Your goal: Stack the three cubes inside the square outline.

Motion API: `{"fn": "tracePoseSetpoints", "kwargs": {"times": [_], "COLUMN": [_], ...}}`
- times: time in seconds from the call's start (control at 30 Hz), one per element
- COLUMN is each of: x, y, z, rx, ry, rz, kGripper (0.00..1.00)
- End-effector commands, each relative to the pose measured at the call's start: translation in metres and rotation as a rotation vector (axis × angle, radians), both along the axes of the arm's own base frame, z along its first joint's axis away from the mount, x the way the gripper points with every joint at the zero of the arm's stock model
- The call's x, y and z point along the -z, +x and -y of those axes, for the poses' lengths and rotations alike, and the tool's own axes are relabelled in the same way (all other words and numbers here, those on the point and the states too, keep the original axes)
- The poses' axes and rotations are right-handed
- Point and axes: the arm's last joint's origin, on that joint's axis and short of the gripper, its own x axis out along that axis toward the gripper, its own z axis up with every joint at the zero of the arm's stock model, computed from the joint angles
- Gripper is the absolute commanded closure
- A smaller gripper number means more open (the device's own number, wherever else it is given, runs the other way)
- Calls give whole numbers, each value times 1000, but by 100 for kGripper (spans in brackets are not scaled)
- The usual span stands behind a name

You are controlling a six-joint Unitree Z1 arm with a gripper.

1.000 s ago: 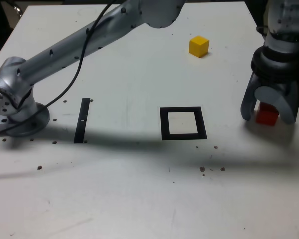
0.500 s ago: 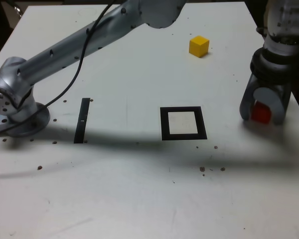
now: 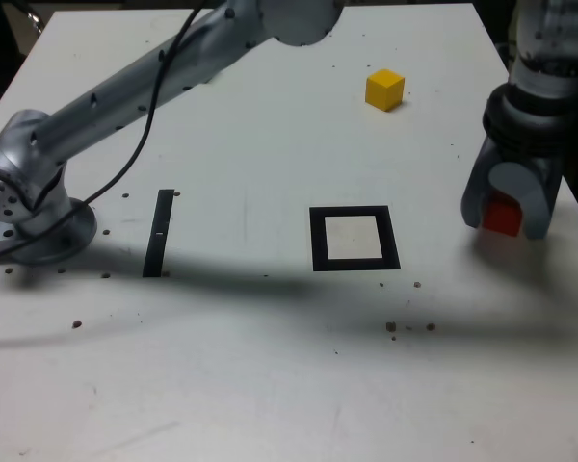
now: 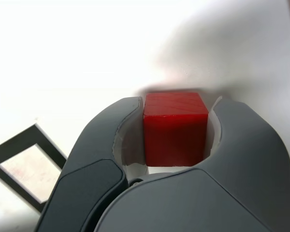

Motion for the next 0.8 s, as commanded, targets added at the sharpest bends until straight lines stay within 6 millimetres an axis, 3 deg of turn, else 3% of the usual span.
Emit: {"fn": "tracePoseSetpoints", "kwargs": {"times": [0.0, 0.2, 0.37, 0.77], "x": [-15, -38, -44, -17], "y": [-9, -40, -68, -125], "z": [0, 0, -3, -9], "rx": [0, -28, -103, -233], "ry": [-7, -8, 1, -3], "rz": [2, -49, -86, -118], "kGripper": [79, 80, 79, 80]}}
